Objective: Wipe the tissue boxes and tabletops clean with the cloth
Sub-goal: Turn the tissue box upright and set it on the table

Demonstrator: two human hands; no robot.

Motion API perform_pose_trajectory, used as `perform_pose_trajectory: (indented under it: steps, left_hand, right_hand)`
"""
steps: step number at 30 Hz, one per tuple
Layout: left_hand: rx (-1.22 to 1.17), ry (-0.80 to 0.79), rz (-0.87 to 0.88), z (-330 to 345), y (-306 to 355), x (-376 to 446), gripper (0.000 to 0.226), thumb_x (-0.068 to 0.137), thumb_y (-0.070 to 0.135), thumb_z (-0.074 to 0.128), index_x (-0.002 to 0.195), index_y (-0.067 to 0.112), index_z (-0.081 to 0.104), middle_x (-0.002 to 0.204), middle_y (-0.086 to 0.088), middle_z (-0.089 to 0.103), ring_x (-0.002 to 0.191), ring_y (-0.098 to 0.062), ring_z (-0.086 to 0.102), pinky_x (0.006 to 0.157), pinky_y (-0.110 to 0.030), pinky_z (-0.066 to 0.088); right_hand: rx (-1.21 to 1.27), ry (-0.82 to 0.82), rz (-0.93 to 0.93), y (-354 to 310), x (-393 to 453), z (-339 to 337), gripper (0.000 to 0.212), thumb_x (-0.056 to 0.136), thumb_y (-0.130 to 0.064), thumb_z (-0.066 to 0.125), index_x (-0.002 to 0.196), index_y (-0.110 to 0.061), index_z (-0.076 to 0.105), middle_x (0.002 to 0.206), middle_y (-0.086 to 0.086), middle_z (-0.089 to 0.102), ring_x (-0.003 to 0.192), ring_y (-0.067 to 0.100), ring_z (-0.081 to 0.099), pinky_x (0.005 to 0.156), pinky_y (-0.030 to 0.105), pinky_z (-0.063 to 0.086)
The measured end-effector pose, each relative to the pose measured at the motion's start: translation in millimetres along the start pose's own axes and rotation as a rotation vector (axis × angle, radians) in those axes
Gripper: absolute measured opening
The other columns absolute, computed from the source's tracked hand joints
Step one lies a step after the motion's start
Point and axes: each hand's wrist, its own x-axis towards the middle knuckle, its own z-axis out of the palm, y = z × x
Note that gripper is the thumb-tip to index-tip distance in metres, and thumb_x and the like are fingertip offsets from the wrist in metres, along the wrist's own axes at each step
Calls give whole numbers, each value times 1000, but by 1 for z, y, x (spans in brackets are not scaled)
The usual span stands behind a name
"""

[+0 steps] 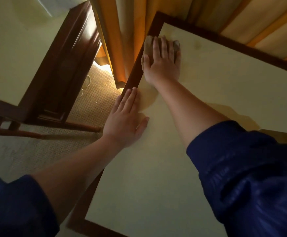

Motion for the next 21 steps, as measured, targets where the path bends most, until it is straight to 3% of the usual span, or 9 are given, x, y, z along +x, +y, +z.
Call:
perform_pose_trajectory:
  steps: [13, 21]
  left_hand:
    - [37, -30, 10, -1, -2, -1, 83, 105, 64, 21, 166, 14, -5, 175, -1, -6, 160, -17, -11, 131, -42, 2]
    - [30, -33, 8, -1, -2, -2, 83, 104, 63, 20, 166, 15, -5, 175, -3, -5, 160, -17, -9, 131, -43, 3]
  right_hand:
    - [-53, -120, -47, 8, 100, -31, 76, 104, -65, 9, 169, -27, -4, 178, 2, -5, 163, 27, -11, 130, 51, -11]
    - [-56, -112, 46, 99, 80, -42, 72, 106, -62, 7, 169, -27, -5, 178, 2, -3, 163, 26, -5, 131, 48, -7]
